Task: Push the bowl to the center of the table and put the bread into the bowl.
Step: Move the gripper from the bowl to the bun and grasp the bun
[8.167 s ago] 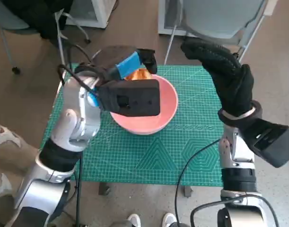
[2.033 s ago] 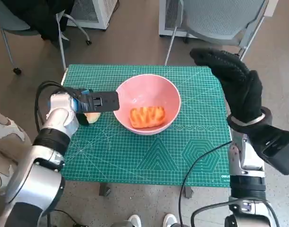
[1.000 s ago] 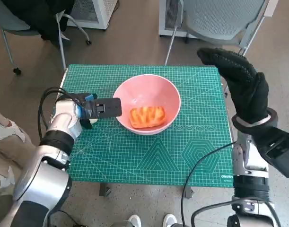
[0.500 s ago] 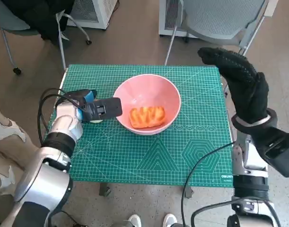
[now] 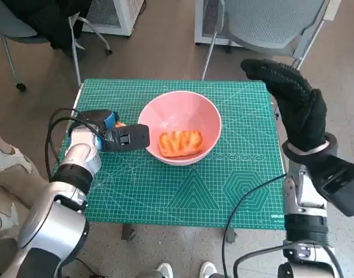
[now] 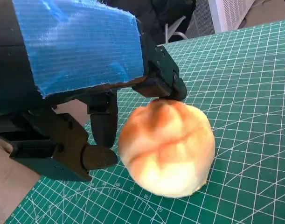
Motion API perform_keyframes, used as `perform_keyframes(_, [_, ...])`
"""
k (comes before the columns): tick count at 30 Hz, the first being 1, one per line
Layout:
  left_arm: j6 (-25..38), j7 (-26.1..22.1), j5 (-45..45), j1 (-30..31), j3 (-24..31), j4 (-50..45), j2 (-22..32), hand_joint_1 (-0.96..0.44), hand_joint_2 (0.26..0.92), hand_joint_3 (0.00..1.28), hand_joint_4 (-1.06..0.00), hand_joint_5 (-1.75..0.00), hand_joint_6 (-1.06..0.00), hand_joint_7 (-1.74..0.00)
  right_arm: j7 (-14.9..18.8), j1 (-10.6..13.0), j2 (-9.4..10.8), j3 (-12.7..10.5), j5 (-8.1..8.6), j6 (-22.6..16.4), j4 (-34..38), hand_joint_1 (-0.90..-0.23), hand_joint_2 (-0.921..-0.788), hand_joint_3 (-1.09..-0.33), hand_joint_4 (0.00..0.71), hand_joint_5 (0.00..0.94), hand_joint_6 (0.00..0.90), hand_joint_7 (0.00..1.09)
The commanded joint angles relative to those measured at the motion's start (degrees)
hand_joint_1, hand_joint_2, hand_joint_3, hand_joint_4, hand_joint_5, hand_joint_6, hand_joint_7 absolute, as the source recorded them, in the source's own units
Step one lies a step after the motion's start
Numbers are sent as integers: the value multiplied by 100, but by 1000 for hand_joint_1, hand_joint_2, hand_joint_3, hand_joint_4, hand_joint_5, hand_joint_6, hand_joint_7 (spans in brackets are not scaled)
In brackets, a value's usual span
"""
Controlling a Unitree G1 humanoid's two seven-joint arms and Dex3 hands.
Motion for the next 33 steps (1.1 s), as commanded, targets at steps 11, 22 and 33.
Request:
perform_keyframes(11, [-85,-244,-91,-45,90,-169,274,45,740,423,-660,-1319,-617,-1058,-30,-30,78,69,-22,87,44,-715,-921,-734,162,0,104,313])
perform_keyframes(22, [-182,-342,-168,-92,248,-615,537,2,719,414,-759,-1248,-631,-1092,21,-79,113,73,17,100,106,-717,-921,-738,160,0,98,320])
perform_keyframes(33, [17,-570,-260,117,552,-1781,924,1,780,313,-735,-1262,-631,-1068,77,-108,132,80,66,119,145,-725,-921,-740,152,0,92,330])
